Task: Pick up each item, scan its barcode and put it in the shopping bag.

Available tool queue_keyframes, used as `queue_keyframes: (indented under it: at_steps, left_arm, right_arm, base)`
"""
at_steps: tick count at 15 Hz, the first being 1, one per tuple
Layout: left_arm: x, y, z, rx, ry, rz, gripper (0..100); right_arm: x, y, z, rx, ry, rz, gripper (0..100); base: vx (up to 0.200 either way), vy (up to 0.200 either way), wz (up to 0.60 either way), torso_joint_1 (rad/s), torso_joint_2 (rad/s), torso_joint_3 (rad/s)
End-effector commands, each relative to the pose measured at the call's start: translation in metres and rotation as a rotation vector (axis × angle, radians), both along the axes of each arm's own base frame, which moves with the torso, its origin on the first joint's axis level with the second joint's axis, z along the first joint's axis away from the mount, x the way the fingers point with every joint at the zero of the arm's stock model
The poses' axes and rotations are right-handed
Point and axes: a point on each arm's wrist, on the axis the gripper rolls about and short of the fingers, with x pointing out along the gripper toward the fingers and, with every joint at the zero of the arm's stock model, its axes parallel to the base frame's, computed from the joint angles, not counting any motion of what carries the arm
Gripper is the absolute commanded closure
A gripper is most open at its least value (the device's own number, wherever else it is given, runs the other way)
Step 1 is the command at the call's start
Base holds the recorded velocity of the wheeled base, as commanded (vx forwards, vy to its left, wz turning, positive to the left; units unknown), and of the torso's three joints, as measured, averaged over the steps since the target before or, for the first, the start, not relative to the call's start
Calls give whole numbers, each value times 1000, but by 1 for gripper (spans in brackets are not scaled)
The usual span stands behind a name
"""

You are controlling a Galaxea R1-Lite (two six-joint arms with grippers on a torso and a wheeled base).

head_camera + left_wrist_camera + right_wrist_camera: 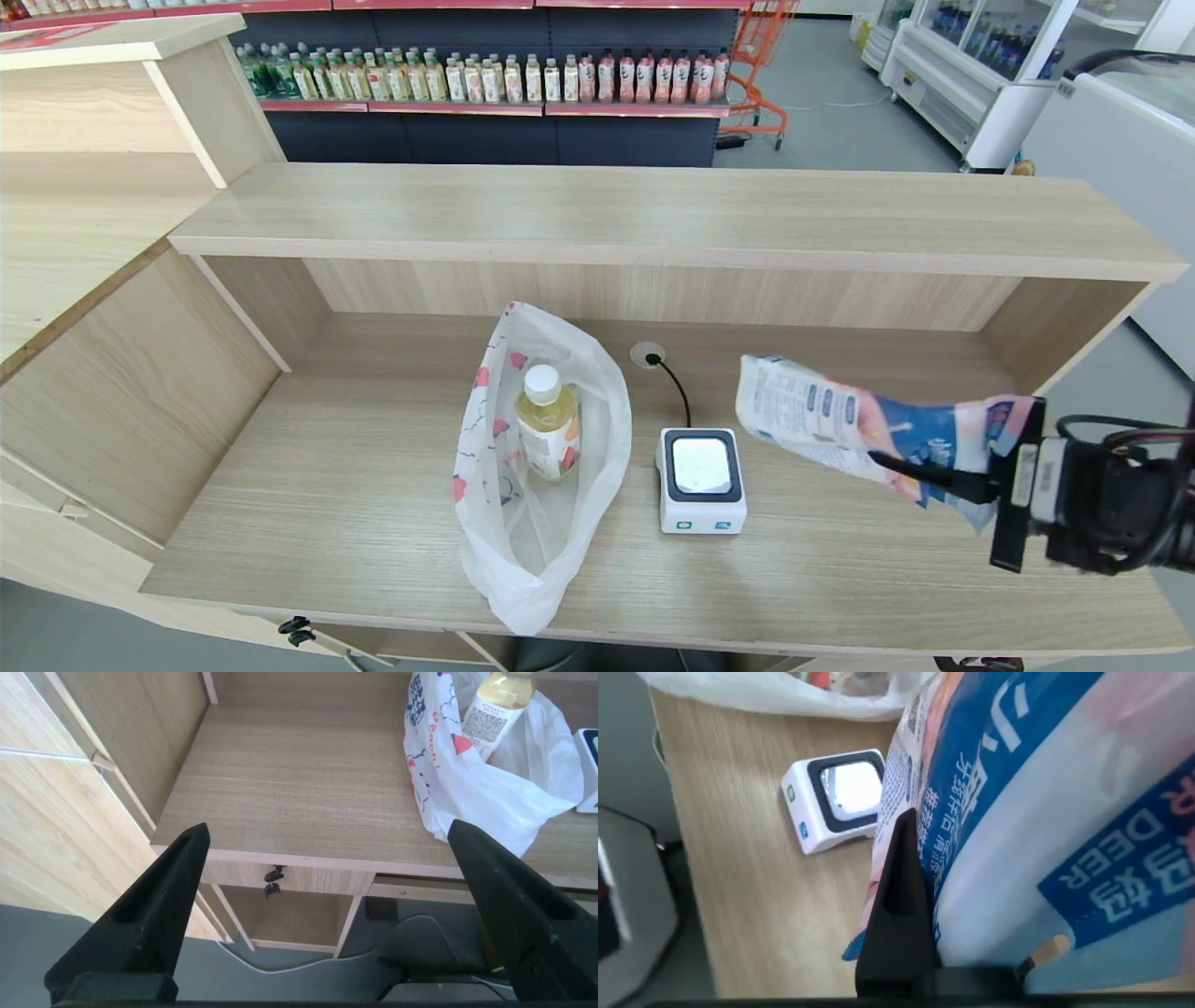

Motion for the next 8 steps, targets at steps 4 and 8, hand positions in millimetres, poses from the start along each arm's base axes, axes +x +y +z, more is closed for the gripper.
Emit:
queue_keyframes:
  at_steps: [4, 8]
  left_arm:
    - [0, 0, 0, 0, 0, 0, 0]
    - [0, 0, 0, 0, 0, 0, 0]
  right_arm:
    - [-60, -10, 30, 479, 523, -458, 100]
    - [-40, 12, 45, 667, 796, -456, 100]
  base:
    - [0, 0, 0, 0, 0, 0]
    - [0, 0, 0, 0, 0, 0]
